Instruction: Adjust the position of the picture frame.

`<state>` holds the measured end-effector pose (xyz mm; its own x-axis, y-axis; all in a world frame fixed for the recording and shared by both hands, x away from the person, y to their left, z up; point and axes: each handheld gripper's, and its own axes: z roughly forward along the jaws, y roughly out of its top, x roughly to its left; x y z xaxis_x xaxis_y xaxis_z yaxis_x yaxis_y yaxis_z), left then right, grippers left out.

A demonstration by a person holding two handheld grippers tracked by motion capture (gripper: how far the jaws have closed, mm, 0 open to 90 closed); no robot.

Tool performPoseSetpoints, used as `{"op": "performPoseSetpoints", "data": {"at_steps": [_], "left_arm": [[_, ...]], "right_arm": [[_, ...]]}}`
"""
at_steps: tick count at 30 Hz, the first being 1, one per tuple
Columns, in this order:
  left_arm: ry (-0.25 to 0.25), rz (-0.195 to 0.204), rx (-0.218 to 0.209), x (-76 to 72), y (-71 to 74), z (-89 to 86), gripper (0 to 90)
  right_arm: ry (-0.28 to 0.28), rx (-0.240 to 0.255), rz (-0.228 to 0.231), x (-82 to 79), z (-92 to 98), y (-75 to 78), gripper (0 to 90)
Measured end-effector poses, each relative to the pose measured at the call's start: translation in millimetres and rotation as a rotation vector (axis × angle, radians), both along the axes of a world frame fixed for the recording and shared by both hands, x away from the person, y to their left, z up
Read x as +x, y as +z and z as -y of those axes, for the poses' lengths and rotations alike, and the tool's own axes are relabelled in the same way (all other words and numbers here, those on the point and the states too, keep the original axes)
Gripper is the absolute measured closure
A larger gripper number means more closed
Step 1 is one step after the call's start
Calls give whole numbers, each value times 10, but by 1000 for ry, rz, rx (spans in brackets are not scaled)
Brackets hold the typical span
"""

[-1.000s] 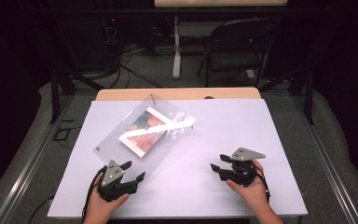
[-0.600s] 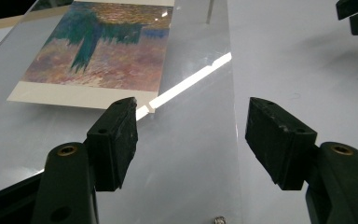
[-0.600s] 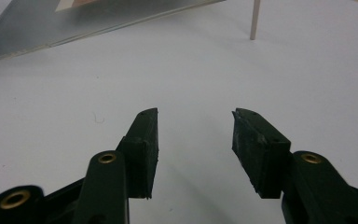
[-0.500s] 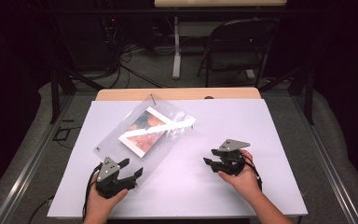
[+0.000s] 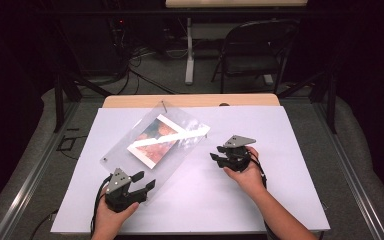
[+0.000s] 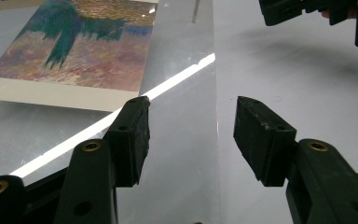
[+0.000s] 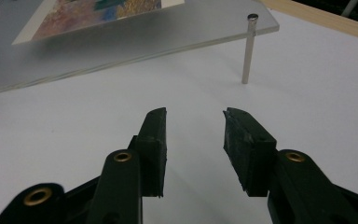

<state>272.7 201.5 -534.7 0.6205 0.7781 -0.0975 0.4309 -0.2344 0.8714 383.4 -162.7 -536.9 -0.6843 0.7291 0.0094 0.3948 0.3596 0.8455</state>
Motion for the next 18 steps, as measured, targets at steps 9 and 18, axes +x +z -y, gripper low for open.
{"op": "performPoseSetpoints", "data": {"at_steps": [9,18], "left_arm": [[-21,-3,31,-51,5,20,508],[-41,-18,34,-67,0,41,541]], "right_arm": [[-4,1,6,222,-121,-41,633],[-42,-40,15,512,-231,-142,675]]}}
